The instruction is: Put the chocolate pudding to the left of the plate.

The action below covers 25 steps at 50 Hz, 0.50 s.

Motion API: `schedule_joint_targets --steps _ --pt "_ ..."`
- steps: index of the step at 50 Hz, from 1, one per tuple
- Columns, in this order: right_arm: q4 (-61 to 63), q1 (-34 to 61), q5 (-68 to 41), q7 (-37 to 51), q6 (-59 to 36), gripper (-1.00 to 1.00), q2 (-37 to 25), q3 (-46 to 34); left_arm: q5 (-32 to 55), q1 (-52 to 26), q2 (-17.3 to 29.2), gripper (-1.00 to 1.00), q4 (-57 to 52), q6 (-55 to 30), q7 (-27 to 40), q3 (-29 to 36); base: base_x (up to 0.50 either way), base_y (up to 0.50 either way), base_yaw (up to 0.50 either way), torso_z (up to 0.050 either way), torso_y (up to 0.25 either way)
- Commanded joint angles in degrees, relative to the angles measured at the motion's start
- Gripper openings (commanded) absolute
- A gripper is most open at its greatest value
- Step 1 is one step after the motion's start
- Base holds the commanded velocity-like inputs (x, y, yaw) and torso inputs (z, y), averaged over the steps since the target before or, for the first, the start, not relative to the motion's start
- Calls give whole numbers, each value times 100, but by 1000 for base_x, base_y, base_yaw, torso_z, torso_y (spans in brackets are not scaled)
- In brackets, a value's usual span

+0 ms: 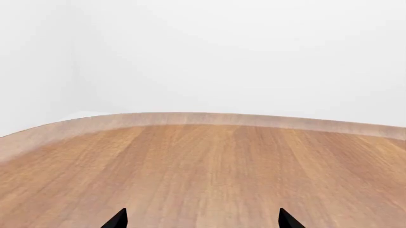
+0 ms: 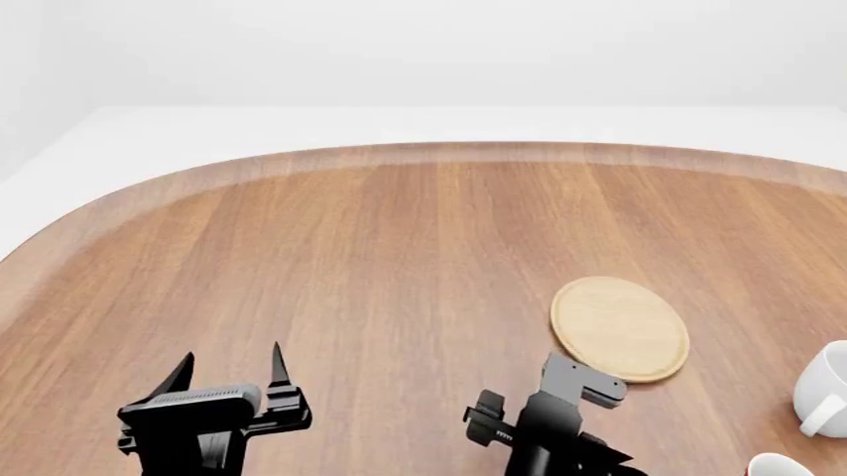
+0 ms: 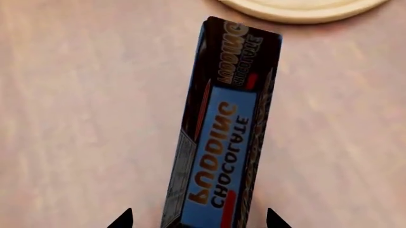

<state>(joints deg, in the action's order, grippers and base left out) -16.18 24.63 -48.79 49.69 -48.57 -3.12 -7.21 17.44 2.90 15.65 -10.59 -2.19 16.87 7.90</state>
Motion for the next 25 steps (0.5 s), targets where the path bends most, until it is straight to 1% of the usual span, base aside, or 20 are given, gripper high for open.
schedule_joint_targets --steps 1,8,9,25 --pt "-231 85 -99 -19 90 100 -27 -74 18 -11 19 100 19 14 17 19 0 0 0 0 0" --pt "-375 120 -185 -50 131 100 -35 -102 25 -4 31 100 19 26 30 32 0 0 0 0 0" --pt "-387 122 -203 -54 131 -100 -37 -104 26 -2 33 100 16 27 33 33 0 0 0 0 0" --pt "-447 130 -325 -3 233 -100 -84 -181 41 1 55 100 33 50 58 66 1 0 0 0 0"
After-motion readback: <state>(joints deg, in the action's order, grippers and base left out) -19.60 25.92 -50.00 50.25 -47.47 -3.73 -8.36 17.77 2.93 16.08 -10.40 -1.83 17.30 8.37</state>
